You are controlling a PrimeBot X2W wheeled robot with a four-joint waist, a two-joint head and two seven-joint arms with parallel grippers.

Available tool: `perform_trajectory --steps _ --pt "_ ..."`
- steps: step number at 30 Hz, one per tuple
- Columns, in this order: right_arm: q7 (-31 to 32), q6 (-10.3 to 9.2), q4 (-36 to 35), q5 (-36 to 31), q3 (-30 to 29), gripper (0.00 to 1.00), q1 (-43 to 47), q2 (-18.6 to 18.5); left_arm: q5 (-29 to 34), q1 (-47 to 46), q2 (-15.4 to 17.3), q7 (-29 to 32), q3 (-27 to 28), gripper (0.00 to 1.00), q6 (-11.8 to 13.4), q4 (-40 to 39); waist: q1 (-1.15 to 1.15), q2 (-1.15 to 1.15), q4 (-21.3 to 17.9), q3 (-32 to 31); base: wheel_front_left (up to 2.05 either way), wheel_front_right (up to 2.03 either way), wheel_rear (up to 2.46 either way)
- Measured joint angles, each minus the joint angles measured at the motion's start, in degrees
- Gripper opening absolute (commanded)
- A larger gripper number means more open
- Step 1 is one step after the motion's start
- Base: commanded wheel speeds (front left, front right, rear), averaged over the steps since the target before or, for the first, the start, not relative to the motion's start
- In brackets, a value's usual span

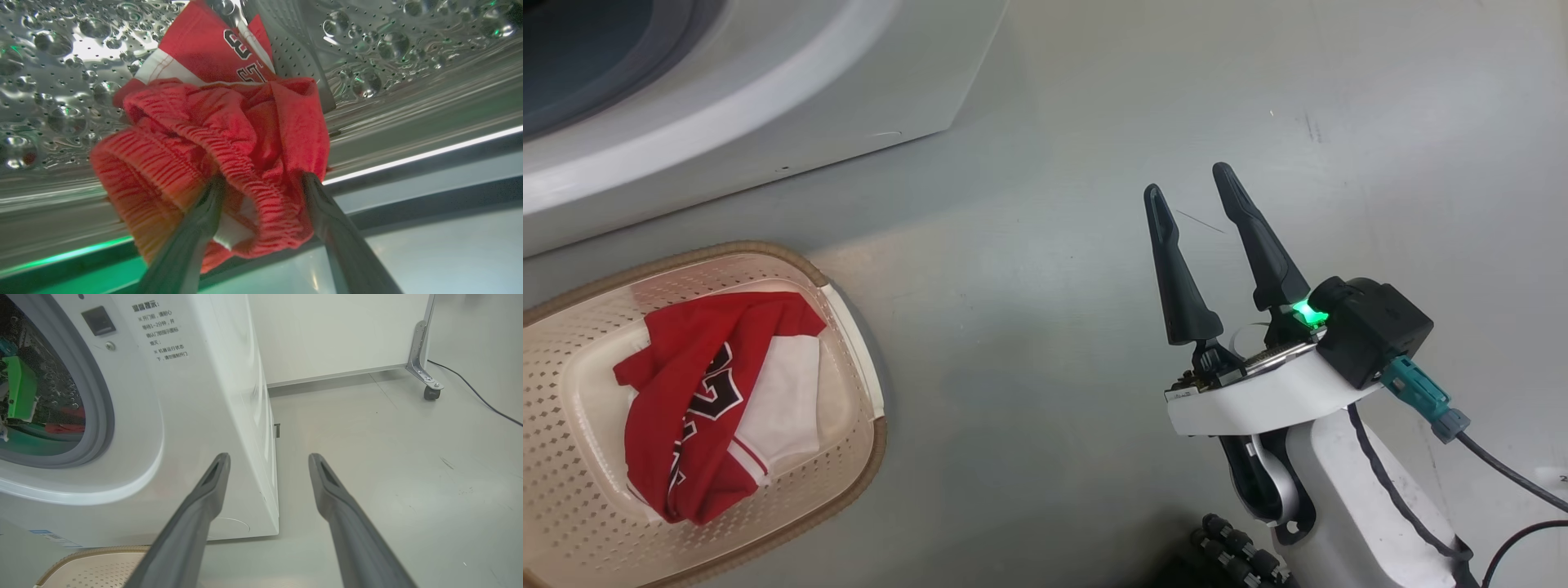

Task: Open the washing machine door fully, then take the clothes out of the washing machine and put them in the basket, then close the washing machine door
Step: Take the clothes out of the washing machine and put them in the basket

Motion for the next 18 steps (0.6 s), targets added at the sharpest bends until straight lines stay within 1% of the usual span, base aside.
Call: perform_trajectory --steps 5,6,7,8,9,10,18 --pt "0.0 -0.02 0.0 0.2 0.3 1.00 -0.1 0.0 -0.9 -1.2 0.5 3.7 -0.2 1.00 0.0 1.3 0.00 0.00 -0.5 0.2 0.00 0.00 0.00" --pt "0.0 -0.02 0.0 0.3 0.4 1.00 -0.1 0.0 -0.9 -1.4 0.6 4.1 -0.2 0.95 0.0 1.5 0.00 0.00 -0.5 0.2 0.00 0.00 0.00" --pt "0.0 -0.03 0.0 0.3 0.4 1.00 -0.1 0.0 -0.9 -1.5 0.6 4.2 -0.1 0.73 0.0 1.6 0.00 0.00 -0.6 0.2 0.00 0.00 0.00" --pt "0.0 -0.41 0.0 0.3 0.4 1.00 -0.1 0.0 -0.9 -1.6 0.7 4.5 -0.1 0.45 0.0 1.8 0.00 0.00 -0.7 0.3 0.00 0.00 0.00" --pt "0.0 -0.47 0.0 0.3 0.5 1.00 -0.1 0.0 -1.0 -1.7 0.7 4.6 0.1 0.28 0.0 1.9 0.00 0.00 -0.7 0.3 0.00 0.00 0.00" --pt "0.0 -0.49 -0.1 0.3 0.5 1.00 -0.1 0.0 -1.3 -1.7 0.7 4.7 0.2 0.00 0.0 1.9 0.00 0.00 -0.8 0.3 0.00 0.00 0.00" --pt "0.0 -0.52 -0.2 0.3 0.3 1.00 -0.6 0.0 -1.5 -1.8 0.7 4.5 0.5 0.00 0.0 2.0 0.00 0.00 -0.7 0.3 0.00 0.00 0.00"
